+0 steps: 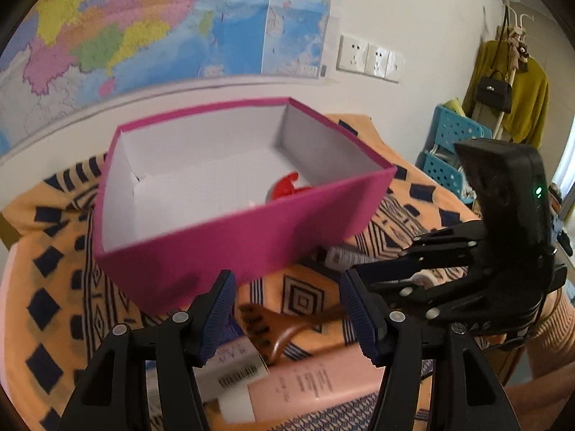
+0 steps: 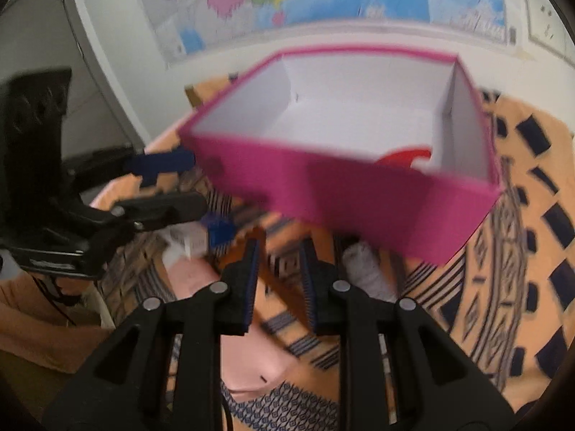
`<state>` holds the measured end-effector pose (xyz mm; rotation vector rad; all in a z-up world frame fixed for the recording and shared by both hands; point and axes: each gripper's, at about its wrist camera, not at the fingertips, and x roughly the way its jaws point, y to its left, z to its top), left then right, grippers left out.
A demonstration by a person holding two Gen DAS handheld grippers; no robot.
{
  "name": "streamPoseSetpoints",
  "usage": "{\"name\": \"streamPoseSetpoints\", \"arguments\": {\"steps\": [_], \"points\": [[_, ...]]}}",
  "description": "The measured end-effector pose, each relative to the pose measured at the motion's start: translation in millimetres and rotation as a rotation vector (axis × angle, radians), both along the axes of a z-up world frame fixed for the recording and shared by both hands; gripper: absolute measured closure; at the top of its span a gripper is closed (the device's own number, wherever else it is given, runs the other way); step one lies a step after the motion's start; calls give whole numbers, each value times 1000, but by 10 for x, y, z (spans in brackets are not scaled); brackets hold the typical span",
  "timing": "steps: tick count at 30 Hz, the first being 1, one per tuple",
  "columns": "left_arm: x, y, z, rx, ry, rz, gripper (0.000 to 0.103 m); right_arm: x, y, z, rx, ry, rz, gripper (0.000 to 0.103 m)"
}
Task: Organize rigid objects
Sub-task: 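Grasp the brown wooden back-scratcher by its handle with the right tool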
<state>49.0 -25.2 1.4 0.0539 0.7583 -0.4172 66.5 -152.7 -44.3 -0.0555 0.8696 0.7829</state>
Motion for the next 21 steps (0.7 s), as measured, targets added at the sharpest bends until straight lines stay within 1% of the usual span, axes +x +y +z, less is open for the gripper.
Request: {"name": "streamPoseSetpoints", "arguments": {"steps": [4,8,13,16,18,21], "points": [[-19,50,-93,-12,31,13,41,10,146,-173,-43,30,51,78],[-72,135,-158,-33,60,28,41,44,310,-275,-89,34,104,78],[-83,214,-210,-40,82,44,41,106,474,-335,-147,9,151,78],[-93,236,-219,-46,86,47,41,117,596,-378,-209,-12,177,78],[-100,242,-216,-51,87,48,41,114,646,-407,-226,-13,200,71],[-99,244,-217,-53,87,47,41,89,693,-448,-252,-35,227,69]]}}
